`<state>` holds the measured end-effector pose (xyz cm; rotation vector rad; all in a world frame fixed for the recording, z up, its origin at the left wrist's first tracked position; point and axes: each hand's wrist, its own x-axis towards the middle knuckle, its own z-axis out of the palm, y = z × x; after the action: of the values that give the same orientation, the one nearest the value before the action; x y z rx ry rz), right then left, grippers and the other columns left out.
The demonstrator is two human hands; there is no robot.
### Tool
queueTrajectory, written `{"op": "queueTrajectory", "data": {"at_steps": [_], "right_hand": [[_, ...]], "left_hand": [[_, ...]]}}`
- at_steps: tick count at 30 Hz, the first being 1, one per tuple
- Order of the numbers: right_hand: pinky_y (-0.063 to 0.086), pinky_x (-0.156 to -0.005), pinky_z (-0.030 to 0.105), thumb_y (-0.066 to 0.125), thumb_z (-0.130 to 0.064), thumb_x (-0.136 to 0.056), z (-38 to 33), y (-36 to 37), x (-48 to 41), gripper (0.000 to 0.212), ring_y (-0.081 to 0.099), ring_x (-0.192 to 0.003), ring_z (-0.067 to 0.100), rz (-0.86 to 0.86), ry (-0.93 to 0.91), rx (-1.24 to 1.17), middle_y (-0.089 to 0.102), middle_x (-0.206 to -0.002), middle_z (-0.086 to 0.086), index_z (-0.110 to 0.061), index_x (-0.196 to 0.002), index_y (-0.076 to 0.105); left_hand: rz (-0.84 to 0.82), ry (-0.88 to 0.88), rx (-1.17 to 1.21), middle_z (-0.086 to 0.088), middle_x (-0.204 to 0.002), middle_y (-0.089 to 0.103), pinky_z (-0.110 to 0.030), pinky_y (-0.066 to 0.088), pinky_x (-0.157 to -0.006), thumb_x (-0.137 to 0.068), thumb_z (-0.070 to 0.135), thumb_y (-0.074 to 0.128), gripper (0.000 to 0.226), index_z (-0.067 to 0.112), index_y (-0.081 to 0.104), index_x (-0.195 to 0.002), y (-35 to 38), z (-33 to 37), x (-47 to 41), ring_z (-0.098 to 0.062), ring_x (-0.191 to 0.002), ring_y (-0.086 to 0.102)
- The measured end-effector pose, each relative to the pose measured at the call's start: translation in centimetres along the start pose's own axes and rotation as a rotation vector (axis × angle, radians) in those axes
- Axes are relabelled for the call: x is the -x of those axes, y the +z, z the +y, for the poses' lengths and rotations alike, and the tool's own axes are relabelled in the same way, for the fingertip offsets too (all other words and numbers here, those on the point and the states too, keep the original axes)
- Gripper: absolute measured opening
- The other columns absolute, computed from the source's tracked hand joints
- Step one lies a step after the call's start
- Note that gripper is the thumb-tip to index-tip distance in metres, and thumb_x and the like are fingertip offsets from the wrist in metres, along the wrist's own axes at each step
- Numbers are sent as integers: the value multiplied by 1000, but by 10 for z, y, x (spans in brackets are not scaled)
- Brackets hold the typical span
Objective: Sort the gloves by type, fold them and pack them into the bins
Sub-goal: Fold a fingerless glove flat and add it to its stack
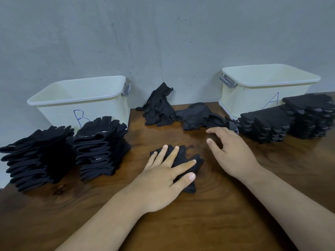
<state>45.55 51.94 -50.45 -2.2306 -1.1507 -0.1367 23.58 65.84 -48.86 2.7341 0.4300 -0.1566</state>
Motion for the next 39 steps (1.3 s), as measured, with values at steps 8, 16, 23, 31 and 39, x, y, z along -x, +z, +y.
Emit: {"op": "queueTrajectory", "data": {"at_steps": [8, 16, 23, 31, 39], "right_hand": [[39, -112, 44, 43, -45, -110, -14, 15, -21, 47, 54, -132, 21, 136, -83, 312, 61, -141, -7, -37, -156, 45], [38, -114, 47, 46, -38, -109, -64, 37, -83, 38, 50, -139, 22, 89, -269, 341, 59, -148, -3, -33, -142, 64], [19, -127, 62, 31, -47, -112, -94, 85, -134, 54, 27, -158, 27, -207, -192, 452, 34, -171, 2, -29, -163, 39], [41, -122, 38, 51, -20, -109, -95, 35, -173, 42, 57, -140, 23, 1, 86, -363, 62, -152, 1, -16, -150, 61], [54, -111, 37, 62, -11, -106, -104, -47, -123, 27, 70, -124, 18, 84, 104, -1228, 77, -128, -3, -15, -131, 73]], "left_hand": [[413, 10, 251, 30, -159, 40, -34, 12, -129, -110, 62, 18, 53, 50, 58, -144, -8, -14, -6, 9, -154, 13], [555, -183, 454, 21, -128, 59, -21, 36, -102, -113, 47, 33, 37, 36, 62, -133, -9, -45, -19, 0, -126, 48], [560, -176, 445, 20, -123, 60, -26, 41, -104, -112, 47, 35, 31, 38, 60, -128, -8, -46, -22, -1, -121, 48], [566, -203, 489, 22, -123, 57, -32, 43, -109, -110, 51, 38, 27, 41, 57, -127, -10, -47, -20, -3, -125, 48], [585, -193, 495, 16, -141, 52, -24, 39, -106, -109, 53, 44, 36, 42, 46, -143, -10, -44, -16, -1, -132, 48]]}}
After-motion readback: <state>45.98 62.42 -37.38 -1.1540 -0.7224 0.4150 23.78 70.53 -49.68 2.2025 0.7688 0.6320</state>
